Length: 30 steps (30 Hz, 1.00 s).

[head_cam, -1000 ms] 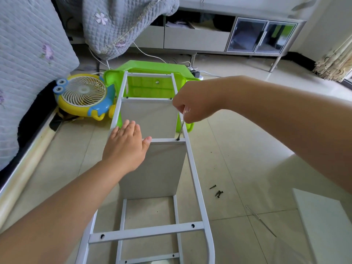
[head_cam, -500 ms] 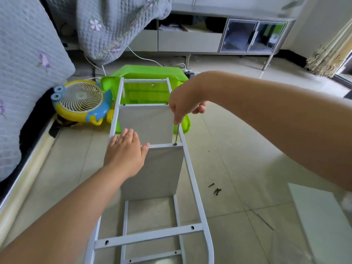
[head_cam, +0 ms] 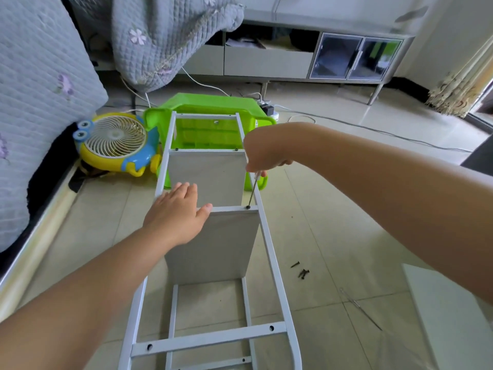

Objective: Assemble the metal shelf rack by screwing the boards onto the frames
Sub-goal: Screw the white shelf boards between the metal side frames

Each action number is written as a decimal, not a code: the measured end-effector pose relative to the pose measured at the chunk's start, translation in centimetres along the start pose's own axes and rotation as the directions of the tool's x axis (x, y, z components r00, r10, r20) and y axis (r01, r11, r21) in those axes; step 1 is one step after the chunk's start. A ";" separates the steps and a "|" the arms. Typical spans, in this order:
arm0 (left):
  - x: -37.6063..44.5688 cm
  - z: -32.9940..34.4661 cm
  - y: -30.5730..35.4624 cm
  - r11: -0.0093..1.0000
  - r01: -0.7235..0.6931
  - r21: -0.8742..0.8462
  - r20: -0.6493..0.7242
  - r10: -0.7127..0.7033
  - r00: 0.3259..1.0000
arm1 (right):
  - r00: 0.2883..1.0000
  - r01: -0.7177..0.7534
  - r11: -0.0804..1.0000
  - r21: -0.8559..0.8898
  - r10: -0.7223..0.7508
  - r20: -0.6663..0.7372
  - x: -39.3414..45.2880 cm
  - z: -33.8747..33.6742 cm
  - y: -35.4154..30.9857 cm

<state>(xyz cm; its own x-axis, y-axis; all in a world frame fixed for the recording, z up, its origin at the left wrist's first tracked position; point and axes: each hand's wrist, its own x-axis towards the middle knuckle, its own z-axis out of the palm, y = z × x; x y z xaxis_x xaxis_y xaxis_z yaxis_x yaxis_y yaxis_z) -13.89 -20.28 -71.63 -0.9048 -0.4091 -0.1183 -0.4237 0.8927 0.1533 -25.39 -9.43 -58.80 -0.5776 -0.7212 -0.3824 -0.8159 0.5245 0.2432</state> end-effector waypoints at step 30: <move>6.8 0.0 -2.8 0.991 0.126 -0.035 -0.085 -0.129 0.988 | 0.849 0.011 0.981 0.192 0.092 -0.520 10.2 2.0 5.5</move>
<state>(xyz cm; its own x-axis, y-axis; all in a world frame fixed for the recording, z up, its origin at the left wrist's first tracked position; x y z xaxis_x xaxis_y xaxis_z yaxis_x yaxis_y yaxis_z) -18.87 -25.62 -72.86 -0.8431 -0.5352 -0.0531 -0.5357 0.8269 0.1710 -35.72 -13.00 -63.19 -0.5789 -0.7994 0.1607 -0.8021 0.5937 0.0639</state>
